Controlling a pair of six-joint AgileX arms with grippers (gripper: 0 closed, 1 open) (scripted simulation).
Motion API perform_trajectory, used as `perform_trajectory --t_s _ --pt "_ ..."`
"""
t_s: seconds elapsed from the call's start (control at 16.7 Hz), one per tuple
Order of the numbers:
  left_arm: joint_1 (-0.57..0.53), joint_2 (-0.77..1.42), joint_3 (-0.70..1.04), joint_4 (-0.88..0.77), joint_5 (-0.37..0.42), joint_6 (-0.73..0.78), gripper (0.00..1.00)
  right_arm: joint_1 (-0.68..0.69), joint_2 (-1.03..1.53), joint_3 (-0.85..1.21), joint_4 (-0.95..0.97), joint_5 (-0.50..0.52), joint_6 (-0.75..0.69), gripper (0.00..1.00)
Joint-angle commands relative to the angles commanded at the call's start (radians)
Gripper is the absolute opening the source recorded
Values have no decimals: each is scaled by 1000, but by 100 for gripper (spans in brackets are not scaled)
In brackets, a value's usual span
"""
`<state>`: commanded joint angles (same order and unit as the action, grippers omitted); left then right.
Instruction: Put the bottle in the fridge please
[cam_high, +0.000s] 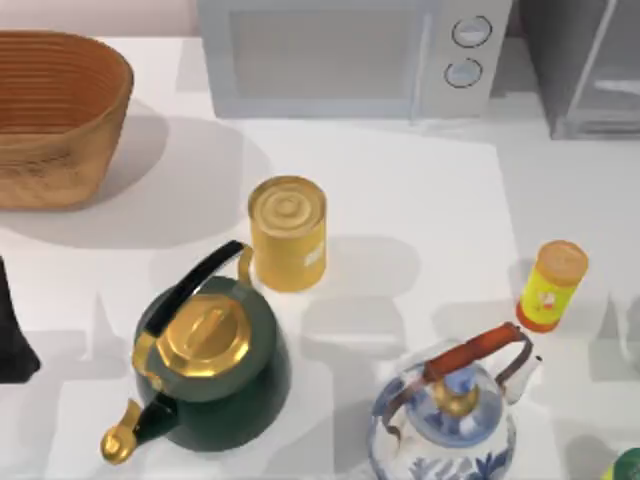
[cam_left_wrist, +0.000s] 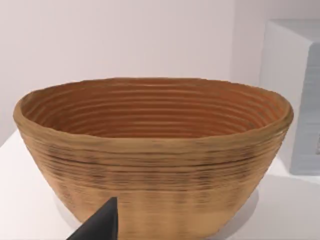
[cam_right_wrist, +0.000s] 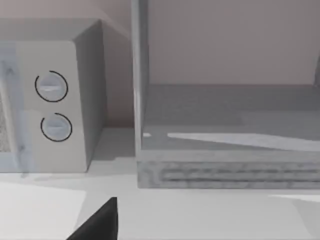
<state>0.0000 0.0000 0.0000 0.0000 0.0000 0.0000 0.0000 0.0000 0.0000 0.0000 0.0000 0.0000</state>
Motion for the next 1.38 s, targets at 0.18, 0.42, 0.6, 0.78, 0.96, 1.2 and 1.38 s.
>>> perform_trajectory --t_s 0.18,0.42,0.6,0.78,0.96,1.2,1.38 --pt "0 0 0 0 0 0 100 -7 11 5 -6 -11 -11 100" --pt "0 0 0 0 0 0 100 -90 160 66 -80 -160 -160 100" --pt "0 0 0 0 0 0 100 -197 369 140 -166 -371 -380 100" --pt "0 0 0 0 0 0 100 -326 629 226 -257 -623 -669 100" --pt "0 0 0 0 0 0 100 -463 906 311 -342 -876 -983 100" --pt "0 0 0 0 0 0 100 -637 1244 403 -437 -1128 -1351 100" --pt "0 0 0 0 0 0 100 -741 1433 443 -494 -1232 -1541 100"
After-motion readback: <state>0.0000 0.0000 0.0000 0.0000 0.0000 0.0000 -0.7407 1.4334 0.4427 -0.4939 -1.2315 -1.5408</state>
